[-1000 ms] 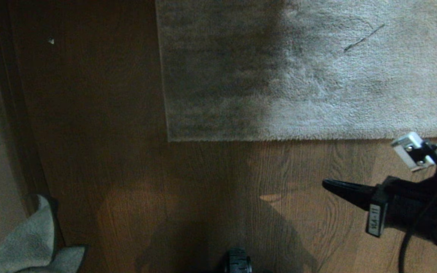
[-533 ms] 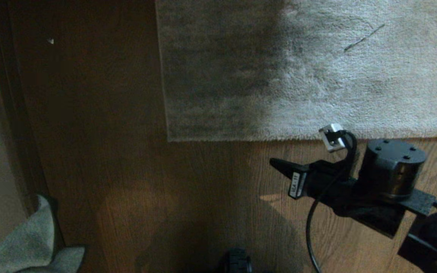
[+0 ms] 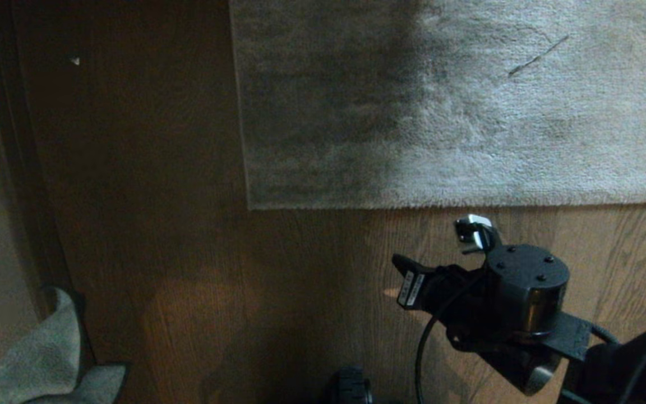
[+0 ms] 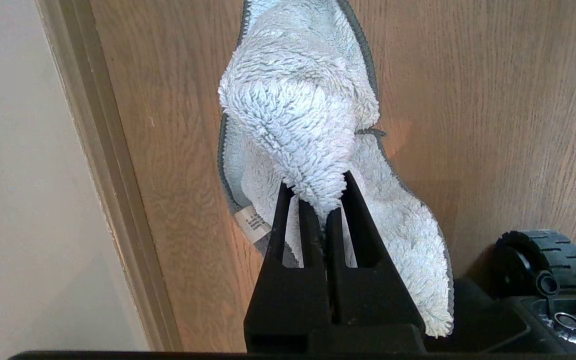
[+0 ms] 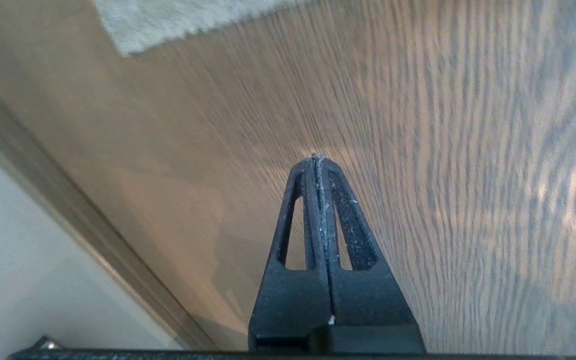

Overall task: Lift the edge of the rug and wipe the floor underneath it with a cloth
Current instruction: Lift up the carpet

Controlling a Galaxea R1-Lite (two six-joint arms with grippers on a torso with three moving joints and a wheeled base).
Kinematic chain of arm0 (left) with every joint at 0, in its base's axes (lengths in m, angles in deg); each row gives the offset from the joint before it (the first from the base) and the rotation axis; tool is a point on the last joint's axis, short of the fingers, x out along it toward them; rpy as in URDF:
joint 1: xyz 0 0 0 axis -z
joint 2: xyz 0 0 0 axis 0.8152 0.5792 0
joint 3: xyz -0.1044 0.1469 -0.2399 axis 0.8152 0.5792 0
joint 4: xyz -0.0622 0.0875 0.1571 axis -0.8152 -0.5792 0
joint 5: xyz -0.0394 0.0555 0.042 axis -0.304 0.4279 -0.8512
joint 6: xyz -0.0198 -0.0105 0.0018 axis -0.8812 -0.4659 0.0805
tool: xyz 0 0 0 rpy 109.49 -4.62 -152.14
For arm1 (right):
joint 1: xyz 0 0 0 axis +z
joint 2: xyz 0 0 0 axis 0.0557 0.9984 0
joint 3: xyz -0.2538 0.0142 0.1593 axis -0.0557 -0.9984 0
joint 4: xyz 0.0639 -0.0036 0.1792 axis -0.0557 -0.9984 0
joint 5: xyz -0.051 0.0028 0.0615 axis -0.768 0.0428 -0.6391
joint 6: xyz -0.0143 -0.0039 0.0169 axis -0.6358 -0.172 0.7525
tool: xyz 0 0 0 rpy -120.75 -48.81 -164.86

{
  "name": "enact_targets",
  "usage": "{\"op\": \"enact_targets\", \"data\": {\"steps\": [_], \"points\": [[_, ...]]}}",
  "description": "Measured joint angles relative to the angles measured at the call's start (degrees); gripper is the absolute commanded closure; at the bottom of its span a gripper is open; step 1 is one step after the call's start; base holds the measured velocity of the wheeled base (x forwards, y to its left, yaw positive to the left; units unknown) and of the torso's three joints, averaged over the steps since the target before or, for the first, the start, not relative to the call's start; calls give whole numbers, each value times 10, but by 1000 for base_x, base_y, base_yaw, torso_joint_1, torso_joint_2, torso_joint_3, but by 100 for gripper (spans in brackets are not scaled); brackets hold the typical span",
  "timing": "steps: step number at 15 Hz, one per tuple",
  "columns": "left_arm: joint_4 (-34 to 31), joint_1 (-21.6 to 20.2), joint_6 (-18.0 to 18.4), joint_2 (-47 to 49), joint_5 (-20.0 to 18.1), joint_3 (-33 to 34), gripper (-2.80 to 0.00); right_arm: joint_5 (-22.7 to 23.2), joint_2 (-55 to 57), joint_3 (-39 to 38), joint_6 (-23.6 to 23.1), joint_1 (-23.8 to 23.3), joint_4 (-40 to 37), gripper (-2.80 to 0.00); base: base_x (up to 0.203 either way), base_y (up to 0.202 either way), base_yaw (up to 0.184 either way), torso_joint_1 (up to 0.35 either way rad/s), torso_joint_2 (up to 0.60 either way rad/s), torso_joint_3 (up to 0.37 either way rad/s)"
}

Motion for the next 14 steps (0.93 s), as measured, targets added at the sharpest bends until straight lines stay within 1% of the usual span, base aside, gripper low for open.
{"op": "enact_targets", "data": {"steps": [1, 2, 4, 7, 11, 14], "points": [[0, 0, 0, 0, 0, 0, 0, -18, 3, -5, 1, 10, 5, 0, 0, 0, 0, 0, 0, 0], [0, 0, 0, 0, 0, 0, 0, -40, 8, -10, 1, 22, 7, -280, 0, 0, 0, 0, 0, 0], [0, 0, 0, 0, 0, 0, 0, -79, 17, -12, -1, 41, 10, -280, 0, 0, 0, 0, 0, 0], [0, 0, 0, 0, 0, 0, 0, -104, 24, -18, -5, 62, 29, -280, 0, 0, 0, 0, 0, 0], [0, 0, 0, 0, 0, 0, 0, -137, 49, -26, -6, 66, 89, -280, 0, 0, 0, 0, 0, 0], [0, 0, 0, 0, 0, 0, 0, -147, 85, -31, -7, 66, 162, -280, 0, 0, 0, 0, 0, 0]]}}
